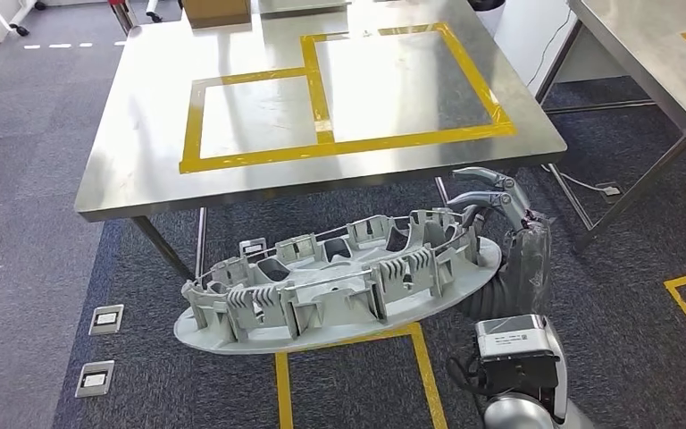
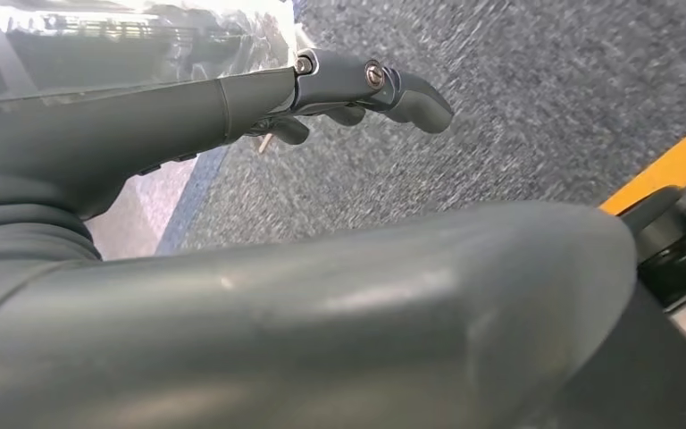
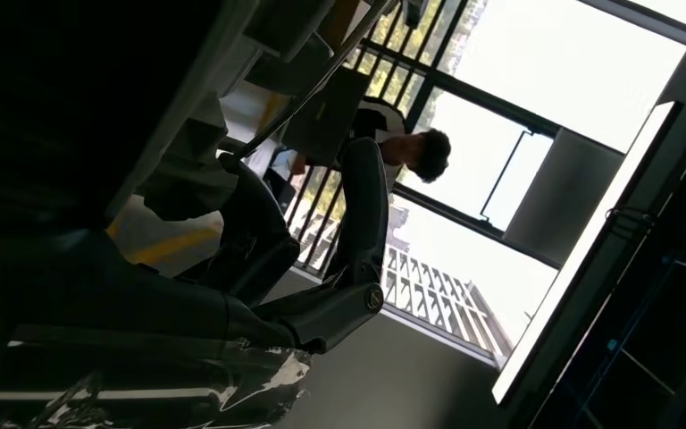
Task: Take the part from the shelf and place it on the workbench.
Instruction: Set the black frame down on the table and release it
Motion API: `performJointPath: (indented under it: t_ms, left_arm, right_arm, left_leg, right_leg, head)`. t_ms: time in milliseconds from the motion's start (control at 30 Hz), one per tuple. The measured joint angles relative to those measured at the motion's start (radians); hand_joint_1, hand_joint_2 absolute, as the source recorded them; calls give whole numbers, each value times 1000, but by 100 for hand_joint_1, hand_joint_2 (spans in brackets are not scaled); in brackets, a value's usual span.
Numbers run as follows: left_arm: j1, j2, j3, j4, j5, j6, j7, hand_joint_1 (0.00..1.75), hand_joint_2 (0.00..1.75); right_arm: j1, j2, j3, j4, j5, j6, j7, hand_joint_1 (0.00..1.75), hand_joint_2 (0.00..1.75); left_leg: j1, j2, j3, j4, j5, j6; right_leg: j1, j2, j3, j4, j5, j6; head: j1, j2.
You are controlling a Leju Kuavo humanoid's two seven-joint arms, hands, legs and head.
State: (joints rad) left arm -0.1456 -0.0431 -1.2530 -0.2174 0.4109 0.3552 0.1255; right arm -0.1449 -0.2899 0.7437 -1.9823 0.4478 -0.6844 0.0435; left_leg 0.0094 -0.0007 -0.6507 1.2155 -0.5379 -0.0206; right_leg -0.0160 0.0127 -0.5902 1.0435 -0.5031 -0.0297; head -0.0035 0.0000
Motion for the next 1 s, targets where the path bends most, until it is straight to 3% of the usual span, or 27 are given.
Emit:
performJointPath:
  t_ms: [67,100,233,433,700,767,867,933,1000]
  left_arm:
    - [-1,0,-4,0,-2,-1,1,0,175]
    - [-3,0,-6,0,-4,-3,3,0,175]
    - [-9,-2,-14,0,-22,-17,11,0,175]
    - [-22,-9,-27,0,-37,-32,14,0,175]
    - [-32,-10,-41,0,-55,-51,17,0,175]
    - [-35,-10,-41,0,-56,-54,17,0,175]
    - [-42,-12,-42,0,-55,-59,17,0,175]
    - [-46,-15,-42,0,-55,-61,16,0,175]
    - [-48,-17,-42,0,-55,-64,16,0,175]
  right_arm:
    - [-12,0,-6,-4,3,-3,-3,175,175]
    - [-22,0,-9,-7,5,-4,-4,175,175]
    - [-83,0,-37,-17,13,-9,22,175,175]
    - [-195,-3,-79,-17,13,0,73,175,175]
    - [-294,-11,-107,0,13,19,138,175,175]
    - [-321,-13,-111,9,13,31,156,175,175]
    - [-359,-20,-118,20,17,49,177,175,175]
    - [-380,-26,-122,28,20,57,184,175,175]
    - [-392,-30,-122,37,21,61,188,175,175]
  left_leg:
    - [-4,-2,33,-90,60,9]
    - [-6,-3,42,-113,68,13]
    - [-6,-7,59,-157,31,11]
    - [-7,-10,58,-156,31,21]
    - [-7,-10,58,-156,33,26]
    - [-10,-10,58,-154,33,32]
    - [-6,-6,72,-185,47,51]
    - [1,-4,88,-215,60,57]
    - [3,-3,94,-222,61,57]
  right_leg:
    - [1,3,12,-2,-8,8]
    - [1,4,13,-1,-10,13]
    - [4,3,-3,7,-9,15]
    - [4,-1,4,-6,-3,23]
    - [4,-1,5,-11,1,30]
    - [1,-1,6,-16,5,37]
    - [0,-2,10,-26,8,50]
    - [1,-5,-14,20,-15,53]
    - [-3,-6,-80,137,-57,60]
  head:
    - [-3,0]
    - [-4,0]
    - [0,0]
    - [13,0]
    - [18,0]
    - [17,0]
    - [14,0]
    - [17,0]
    - [23,0]
